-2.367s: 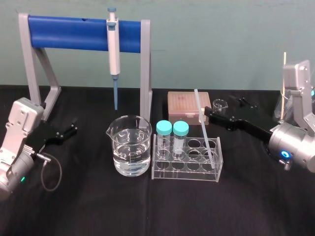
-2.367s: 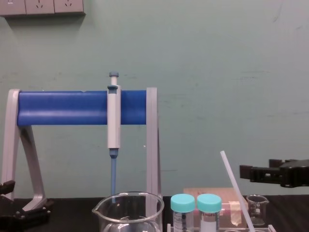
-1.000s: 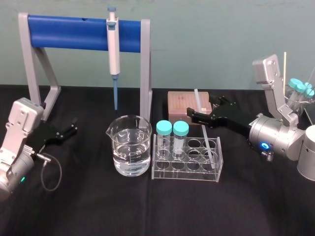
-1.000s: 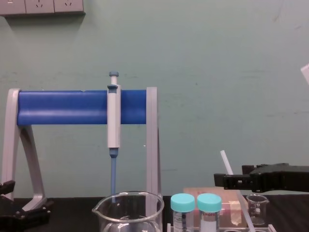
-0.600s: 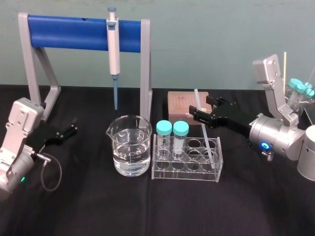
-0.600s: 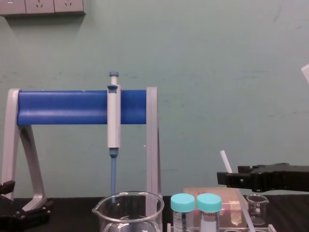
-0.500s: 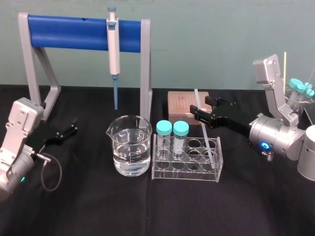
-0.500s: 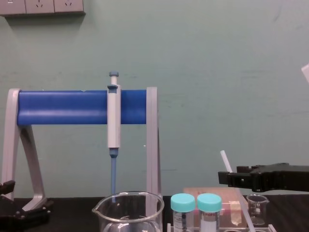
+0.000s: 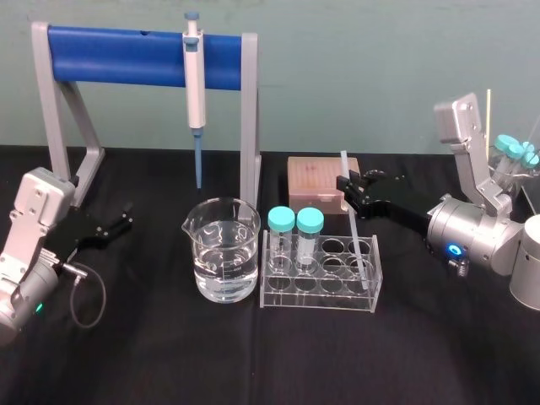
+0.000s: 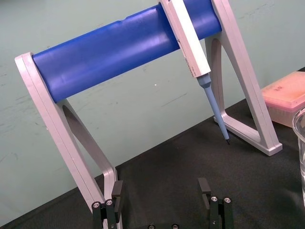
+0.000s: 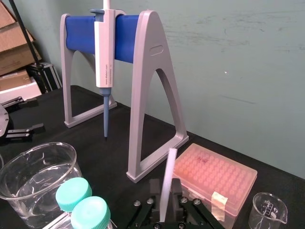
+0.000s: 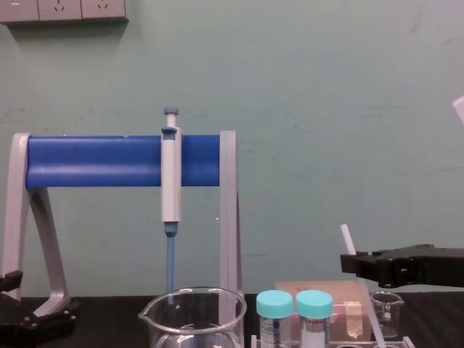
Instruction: Pick up the stirring rod with one hand, then place it down.
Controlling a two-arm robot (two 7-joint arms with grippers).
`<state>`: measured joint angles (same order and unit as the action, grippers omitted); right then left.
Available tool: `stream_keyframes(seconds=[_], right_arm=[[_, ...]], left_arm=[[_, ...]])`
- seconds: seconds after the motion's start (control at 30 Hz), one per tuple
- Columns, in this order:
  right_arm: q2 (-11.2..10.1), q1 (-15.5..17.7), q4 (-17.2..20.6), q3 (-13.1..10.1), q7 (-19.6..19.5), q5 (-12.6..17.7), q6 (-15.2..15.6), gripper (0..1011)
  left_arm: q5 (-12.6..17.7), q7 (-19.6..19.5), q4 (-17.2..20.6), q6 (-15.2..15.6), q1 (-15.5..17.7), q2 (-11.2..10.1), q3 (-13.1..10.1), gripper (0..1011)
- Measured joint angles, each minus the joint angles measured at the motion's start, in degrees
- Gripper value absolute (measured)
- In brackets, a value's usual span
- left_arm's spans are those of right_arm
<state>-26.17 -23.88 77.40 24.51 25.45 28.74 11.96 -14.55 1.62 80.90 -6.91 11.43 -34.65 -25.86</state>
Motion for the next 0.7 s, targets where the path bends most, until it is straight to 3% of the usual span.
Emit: stream_keyframes(seconds=[0.17, 0.57, 0.7], right_arm=[[0.0, 0.0, 0.0, 0.0, -0.01, 0.0, 0.0, 70], [0.0, 0.0, 0.0, 0.0, -0.03, 0.0, -0.01, 66], [0.5, 1.31, 0.57, -1.18, -0.25, -0.35, -4.69, 66]], left_arm=[[0.0, 0.0, 0.0, 0.0, 0.0, 0.0, 0.0, 1001], [0.0, 0.0, 0.0, 0.0, 0.0, 0.0, 0.0, 1000], [0.0, 0.0, 0.0, 0.0, 0.0, 0.0, 0.0, 1000]])
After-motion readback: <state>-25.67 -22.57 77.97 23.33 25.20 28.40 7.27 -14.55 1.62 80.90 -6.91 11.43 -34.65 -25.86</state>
